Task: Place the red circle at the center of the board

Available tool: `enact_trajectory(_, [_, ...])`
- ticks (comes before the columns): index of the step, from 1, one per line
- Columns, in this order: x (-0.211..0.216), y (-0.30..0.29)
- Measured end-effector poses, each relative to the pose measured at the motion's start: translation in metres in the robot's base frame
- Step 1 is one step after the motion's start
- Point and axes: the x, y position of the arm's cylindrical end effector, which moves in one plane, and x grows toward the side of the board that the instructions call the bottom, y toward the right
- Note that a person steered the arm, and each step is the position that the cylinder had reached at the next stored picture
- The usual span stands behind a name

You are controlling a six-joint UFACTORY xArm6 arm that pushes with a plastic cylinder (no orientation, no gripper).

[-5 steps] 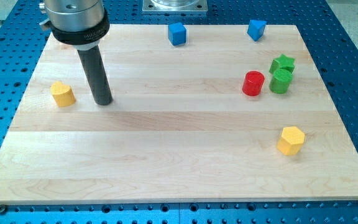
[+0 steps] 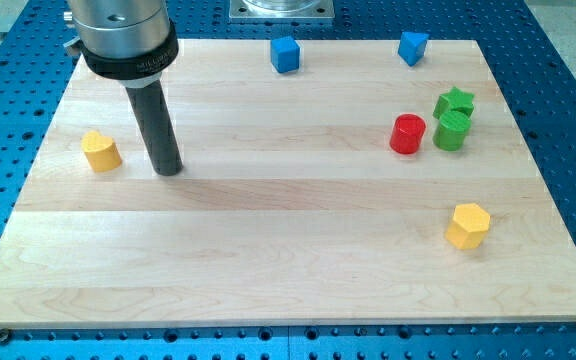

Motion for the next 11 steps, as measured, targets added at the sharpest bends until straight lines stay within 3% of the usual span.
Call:
enact_trajectory(2, [0.019,0.002])
enact_trajectory(3, [0.078,-0.030])
enact_trajectory(4, [0.073,-0.059])
enact_trajectory(5, [0.030,0.043])
enact_trajectory(6, [-0.039,0.149])
enact_trajectory(8, [-0.126,0.254])
enact_trajectory(9, [-0.129,0.353])
enact_trajectory(10, [-0.129,0.411])
enact_trajectory(11, [-0.091,0.385])
